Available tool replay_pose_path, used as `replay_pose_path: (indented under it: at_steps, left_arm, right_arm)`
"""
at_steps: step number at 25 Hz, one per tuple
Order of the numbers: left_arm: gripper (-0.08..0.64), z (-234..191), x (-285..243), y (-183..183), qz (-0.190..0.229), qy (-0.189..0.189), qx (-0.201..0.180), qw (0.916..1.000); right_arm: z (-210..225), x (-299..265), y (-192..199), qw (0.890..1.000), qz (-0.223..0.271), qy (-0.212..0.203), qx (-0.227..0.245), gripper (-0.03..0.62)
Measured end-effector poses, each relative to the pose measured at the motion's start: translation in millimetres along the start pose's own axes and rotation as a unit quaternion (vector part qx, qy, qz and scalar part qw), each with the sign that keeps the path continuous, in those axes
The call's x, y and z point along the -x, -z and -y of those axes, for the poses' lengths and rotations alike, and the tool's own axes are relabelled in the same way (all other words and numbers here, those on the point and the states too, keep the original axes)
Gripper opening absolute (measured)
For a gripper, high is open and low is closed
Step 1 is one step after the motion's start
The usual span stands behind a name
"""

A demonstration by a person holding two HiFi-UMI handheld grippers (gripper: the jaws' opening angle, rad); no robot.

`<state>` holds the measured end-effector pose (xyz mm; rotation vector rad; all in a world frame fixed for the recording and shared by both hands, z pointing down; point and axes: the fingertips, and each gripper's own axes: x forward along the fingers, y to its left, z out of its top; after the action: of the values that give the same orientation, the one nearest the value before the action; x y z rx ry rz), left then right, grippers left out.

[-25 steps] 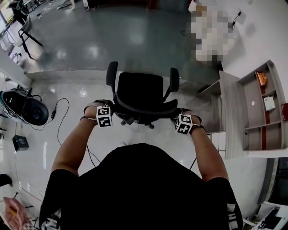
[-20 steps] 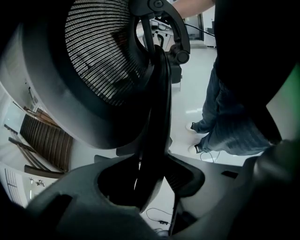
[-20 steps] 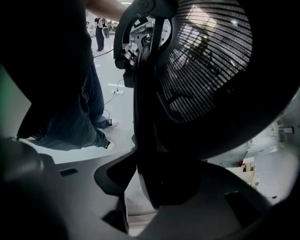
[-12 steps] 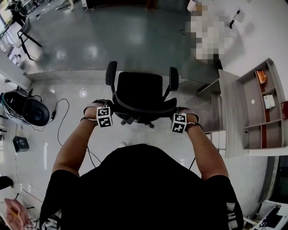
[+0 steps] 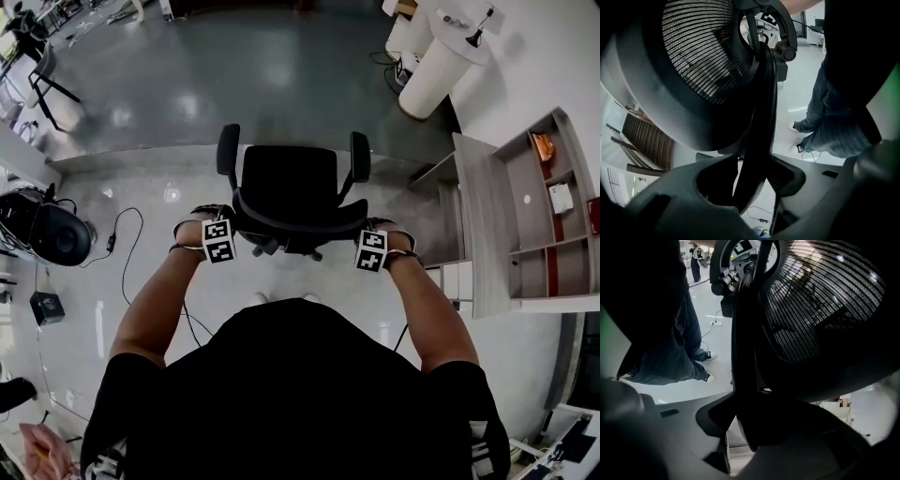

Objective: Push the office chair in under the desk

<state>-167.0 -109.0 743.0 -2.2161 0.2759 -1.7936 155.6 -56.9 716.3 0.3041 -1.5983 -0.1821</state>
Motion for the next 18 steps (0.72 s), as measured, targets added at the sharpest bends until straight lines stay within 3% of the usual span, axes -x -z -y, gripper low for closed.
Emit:
replay_pose_path:
  at_steps: [9, 14, 18]
  left_arm:
    - [0.186, -13, -10, -37, 0.020, 0.007, -0.034, 0.9992]
    - [0.186, -22, -20, -67, 0.047, 0.036, -0.086, 0.9945]
    - [0.186, -36, -28, -87, 0.067, 0.035, -0.127, 0.9890]
  right_arm:
    - [-9, 5, 34, 0.999, -0.018, -0.001, -0.049, 0.127]
    - [-26, 12, 56, 0.994, -0.039, -0.005, -0.104, 0.130]
    - [-40, 19, 67, 0.987, -0.051, 0.002, -0.150, 0.132]
